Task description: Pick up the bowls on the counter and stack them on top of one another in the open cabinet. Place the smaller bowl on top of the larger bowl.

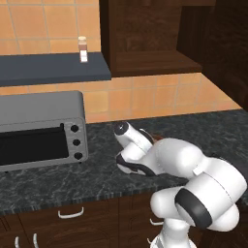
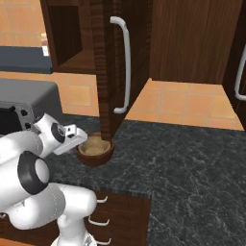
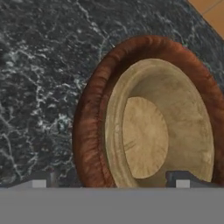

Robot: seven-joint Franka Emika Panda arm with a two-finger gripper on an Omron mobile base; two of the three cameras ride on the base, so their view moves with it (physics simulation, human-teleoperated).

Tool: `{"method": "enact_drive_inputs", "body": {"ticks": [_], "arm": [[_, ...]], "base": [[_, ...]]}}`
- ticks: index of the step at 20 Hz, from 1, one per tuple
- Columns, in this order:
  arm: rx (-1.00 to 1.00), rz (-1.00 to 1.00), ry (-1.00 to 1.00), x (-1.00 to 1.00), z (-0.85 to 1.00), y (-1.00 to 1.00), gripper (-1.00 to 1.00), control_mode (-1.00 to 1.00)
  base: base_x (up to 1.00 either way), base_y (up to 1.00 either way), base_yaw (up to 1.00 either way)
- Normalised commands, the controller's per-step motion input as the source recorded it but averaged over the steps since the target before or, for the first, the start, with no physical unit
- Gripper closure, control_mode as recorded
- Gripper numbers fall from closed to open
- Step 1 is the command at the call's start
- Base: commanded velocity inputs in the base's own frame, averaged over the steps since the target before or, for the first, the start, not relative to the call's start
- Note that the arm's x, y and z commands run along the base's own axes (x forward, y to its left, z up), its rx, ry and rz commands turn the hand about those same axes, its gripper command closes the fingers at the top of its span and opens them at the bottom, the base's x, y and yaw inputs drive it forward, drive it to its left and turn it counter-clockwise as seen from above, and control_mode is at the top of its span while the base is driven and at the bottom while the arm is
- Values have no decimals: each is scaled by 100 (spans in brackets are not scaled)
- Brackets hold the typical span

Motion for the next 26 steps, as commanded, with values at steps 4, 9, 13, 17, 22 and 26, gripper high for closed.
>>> {"method": "enact_drive_inputs", "body": {"ticks": [4,9,13,17,22,26], "arm": [[-2,0,8,15,-31,-4,-100,-100],[-2,0,2,7,-24,-6,100,-100],[0,0,1,0,0,0,100,-100],[0,0,0,-2,0,0,100,-100],[0,0,-36,-40,81,-6,100,-100],[-1,0,-43,-60,100,-23,100,-100]], "base": [[0,0,0],[0,0,0],[0,0,0],[0,0,0],[0,0,0],[0,0,0]]}}
